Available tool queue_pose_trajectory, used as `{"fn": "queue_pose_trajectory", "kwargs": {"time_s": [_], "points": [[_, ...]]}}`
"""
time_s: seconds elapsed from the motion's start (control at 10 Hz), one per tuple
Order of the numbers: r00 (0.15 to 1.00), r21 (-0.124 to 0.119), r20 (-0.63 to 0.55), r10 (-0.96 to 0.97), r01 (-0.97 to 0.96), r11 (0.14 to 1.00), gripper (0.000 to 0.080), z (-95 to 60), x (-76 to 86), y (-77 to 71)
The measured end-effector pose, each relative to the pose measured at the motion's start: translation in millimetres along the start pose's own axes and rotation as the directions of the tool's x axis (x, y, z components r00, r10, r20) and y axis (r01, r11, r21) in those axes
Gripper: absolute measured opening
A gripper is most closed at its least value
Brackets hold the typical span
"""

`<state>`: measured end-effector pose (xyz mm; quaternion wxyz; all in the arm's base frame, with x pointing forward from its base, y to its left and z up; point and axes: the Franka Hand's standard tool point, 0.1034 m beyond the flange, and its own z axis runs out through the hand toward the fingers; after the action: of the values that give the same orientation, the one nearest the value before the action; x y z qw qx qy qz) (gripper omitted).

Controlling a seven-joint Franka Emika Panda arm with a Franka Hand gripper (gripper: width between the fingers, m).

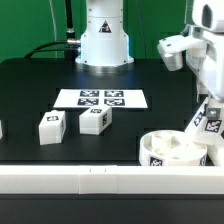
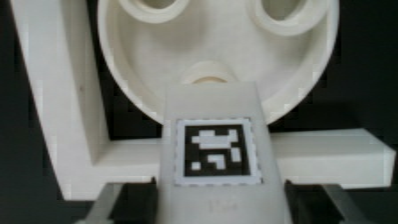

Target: Assemble stool

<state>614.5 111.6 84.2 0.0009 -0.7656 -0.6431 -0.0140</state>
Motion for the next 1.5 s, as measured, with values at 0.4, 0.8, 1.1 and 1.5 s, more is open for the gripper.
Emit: {"fn": "queue_pose_trajectory", "kwargs": {"time_s": [0.4,0.8,1.1,1.5], "points": [[0.97,0.015,-0.018,0.243,-0.243,0.97,0.034,0.6,-6.0,1.5],[0.86,0.009,-0.038,0.508,-0.508,0.861,0.034,2.0,-11.9,0.3],[0.724,-0.017,-0.118,0.68,-0.686,0.727,0.034,2.9,-14.2,-3.8],[0.448,0.034,-0.142,0.883,-0.889,0.457,0.034,5.7,-11.2,-7.7]]}}
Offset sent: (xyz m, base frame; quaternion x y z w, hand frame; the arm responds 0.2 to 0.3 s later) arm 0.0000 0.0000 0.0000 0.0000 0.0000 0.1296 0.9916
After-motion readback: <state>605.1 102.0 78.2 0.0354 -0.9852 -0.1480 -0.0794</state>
